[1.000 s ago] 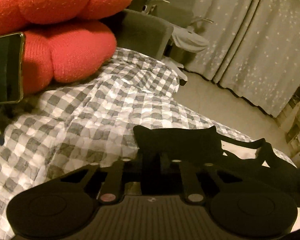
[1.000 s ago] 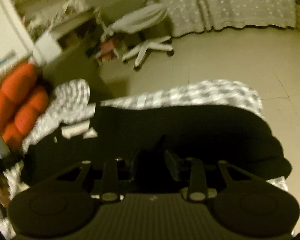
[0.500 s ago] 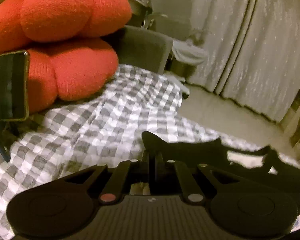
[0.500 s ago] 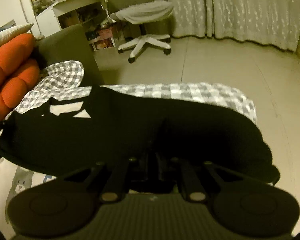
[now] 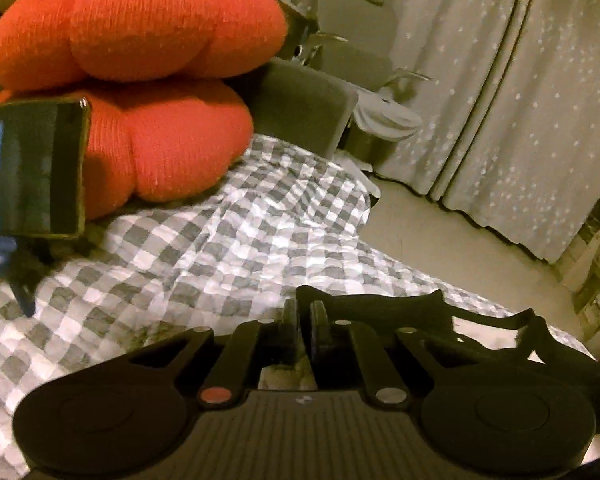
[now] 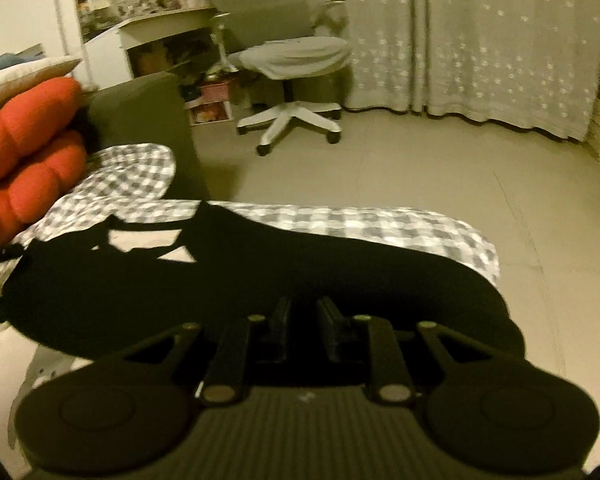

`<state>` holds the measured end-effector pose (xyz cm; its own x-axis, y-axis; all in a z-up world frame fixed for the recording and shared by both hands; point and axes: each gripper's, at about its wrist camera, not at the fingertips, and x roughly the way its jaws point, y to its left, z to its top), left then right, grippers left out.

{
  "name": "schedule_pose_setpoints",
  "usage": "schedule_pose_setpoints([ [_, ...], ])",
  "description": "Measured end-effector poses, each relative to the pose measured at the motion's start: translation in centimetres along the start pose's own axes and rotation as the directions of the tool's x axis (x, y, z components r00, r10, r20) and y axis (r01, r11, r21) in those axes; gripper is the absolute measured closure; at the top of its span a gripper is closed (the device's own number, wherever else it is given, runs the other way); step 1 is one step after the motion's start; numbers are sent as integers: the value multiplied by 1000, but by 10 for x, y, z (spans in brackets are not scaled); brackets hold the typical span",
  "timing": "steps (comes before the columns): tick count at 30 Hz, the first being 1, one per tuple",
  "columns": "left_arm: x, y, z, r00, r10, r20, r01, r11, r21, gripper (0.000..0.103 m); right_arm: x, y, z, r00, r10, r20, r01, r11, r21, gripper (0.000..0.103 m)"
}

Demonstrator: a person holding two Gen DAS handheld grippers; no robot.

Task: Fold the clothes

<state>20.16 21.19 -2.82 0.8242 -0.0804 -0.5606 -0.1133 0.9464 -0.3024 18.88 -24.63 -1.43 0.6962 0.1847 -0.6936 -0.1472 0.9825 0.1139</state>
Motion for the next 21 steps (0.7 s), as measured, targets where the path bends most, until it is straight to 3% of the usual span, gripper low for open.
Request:
schedule_pose_setpoints([
  [4, -18, -23, -9, 1000, -5, 4, 5, 994, 105, 97, 6, 13, -3, 998, 48, -36, -50, 998, -37, 85],
  [8, -28, -44, -22, 999, -39, -24, 42, 983, 178, 97, 18, 19, -11, 994, 42, -97, -50, 996, -78, 85],
  [10, -24, -50, -31, 997, 8, -78, 8, 977, 212, 97, 23, 18, -14, 993, 31, -111, -41, 995, -89, 86],
  [12, -18, -46, -38, 994, 41, -104, -18, 975, 220, 95, 22, 13, -14, 993, 40, -112, -47, 997, -66, 85],
  [17, -22, -38, -37, 993, 46, -108, -28, 986, 165, 92, 14, 15, -15, 995, 24, -99, -32, 996, -81, 85],
  [21, -27, -45, -43, 993, 79, -88, -59, 977, 205, 92, 13, 14, -16, 995, 21, -102, -30, 996, -82, 86],
])
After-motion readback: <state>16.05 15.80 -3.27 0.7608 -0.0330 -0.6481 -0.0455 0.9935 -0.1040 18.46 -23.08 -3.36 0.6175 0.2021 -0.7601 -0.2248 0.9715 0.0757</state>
